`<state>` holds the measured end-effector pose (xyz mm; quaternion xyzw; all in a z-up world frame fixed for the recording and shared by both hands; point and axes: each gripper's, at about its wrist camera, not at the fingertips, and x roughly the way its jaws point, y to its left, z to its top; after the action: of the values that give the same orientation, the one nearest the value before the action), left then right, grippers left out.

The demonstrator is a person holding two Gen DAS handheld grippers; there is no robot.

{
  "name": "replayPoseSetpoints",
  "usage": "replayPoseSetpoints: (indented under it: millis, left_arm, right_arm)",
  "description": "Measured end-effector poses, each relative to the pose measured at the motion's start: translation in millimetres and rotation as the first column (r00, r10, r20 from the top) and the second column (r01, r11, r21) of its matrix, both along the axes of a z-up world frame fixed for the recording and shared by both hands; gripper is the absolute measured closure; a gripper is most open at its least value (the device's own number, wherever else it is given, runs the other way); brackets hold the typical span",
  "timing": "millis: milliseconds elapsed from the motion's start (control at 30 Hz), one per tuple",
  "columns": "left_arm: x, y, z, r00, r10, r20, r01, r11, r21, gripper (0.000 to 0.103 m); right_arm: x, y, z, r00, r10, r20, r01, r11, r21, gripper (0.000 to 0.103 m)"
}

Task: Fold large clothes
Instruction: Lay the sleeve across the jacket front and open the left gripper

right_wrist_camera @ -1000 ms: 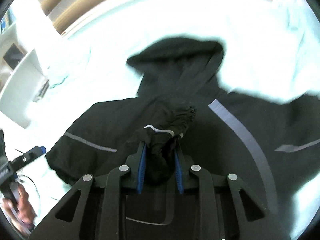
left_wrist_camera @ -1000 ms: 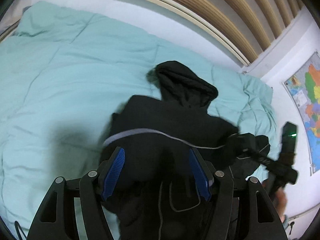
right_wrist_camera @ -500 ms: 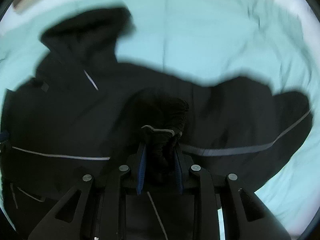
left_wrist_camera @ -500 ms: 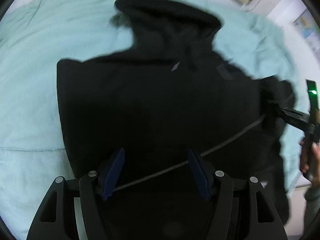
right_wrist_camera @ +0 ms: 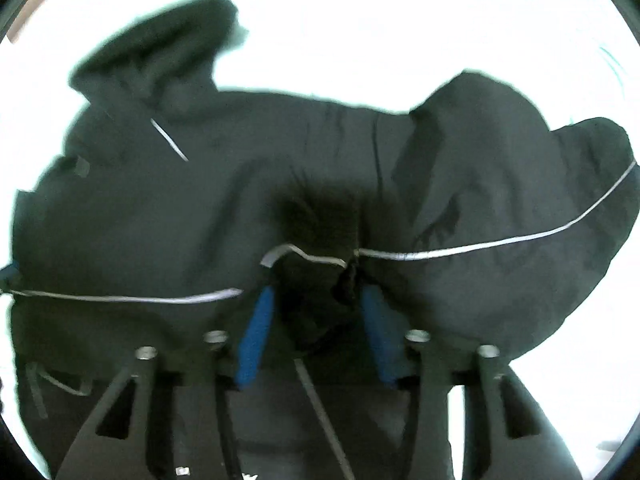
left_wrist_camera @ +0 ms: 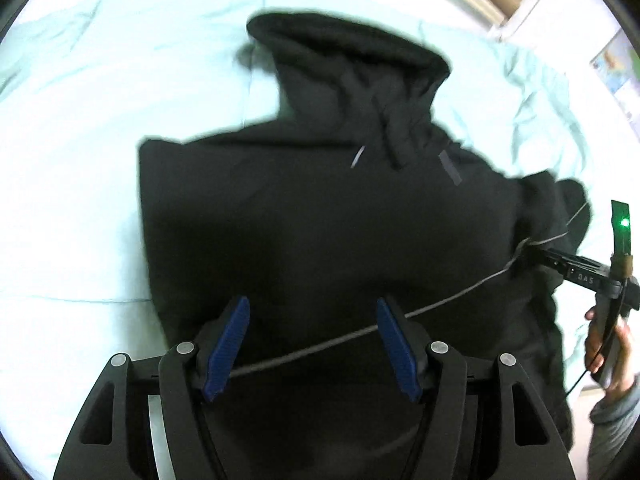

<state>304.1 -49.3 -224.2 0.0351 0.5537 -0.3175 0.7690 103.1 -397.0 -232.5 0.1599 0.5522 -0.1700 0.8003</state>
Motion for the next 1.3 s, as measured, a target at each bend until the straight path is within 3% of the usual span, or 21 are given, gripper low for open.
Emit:
replayPoseSetpoints:
  millis: [100,200,333,400,467,600,767,967,1133,1300]
  left_arm:
    - [-5,5,17,0.999,0.036,0.025,-0.035,0.999,-0.027,0.035]
    - [-8,1,-1,0.999,0.051,-0.018,-0.051,0.999,0.010,0.035]
    - [-14,-4,-40,0.998,0.045,-0.036,-0.040,0.992,0.119,0.036]
    - [-16,-8,-54,0.999,0.023,-0.026,-0.019,0.986,0.165,0.036]
    - [-18,-11,-53,1.000,0.018,-0.015,-0.015,0.982,0.186,0.036]
    - [-30,-6,-28,1.000,0.011,0.017,-0.014,0.983,0.182,0.036]
    - [-65,39,22,0.998,0.054,0.040,-0.056,0.996,0.066,0.035]
    - [-115,73,68,0.992,0.079,0.094,-0.078,0.997,-0.010,0.035]
    - [-152,76,87,0.990,0.084,0.111,-0.081,0.996,-0.038,0.035]
    - [-185,56,94,0.989,0.095,0.110,-0.091,0.995,-0.044,0.035]
  right_arm:
    - [-8,12,33,0.995,0.010,0.104,-0.009,1.000,-0.010,0.033]
    - [10,38,36,0.990,0.050,0.131,-0.054,0.998,0.024,0.033]
    - [39,75,2,0.994,0.097,0.051,-0.098,0.995,0.029,0.033]
    - [43,80,-38,0.997,0.068,-0.048,-0.066,0.997,0.041,0.033]
    - [39,78,-56,0.999,0.022,-0.037,-0.018,0.996,0.088,0.033]
    - [28,80,-33,0.999,-0.008,-0.047,0.013,0.995,0.097,0.033]
    - [-25,90,20,0.997,-0.066,0.031,0.062,0.992,0.110,0.033]
    - [-92,115,52,0.989,-0.137,0.056,0.126,0.978,0.165,0.033]
    - [-152,113,77,0.990,-0.124,0.061,0.117,0.987,0.108,0.033]
    - [-191,75,93,0.976,-0.183,0.120,0.167,0.977,0.133,0.033]
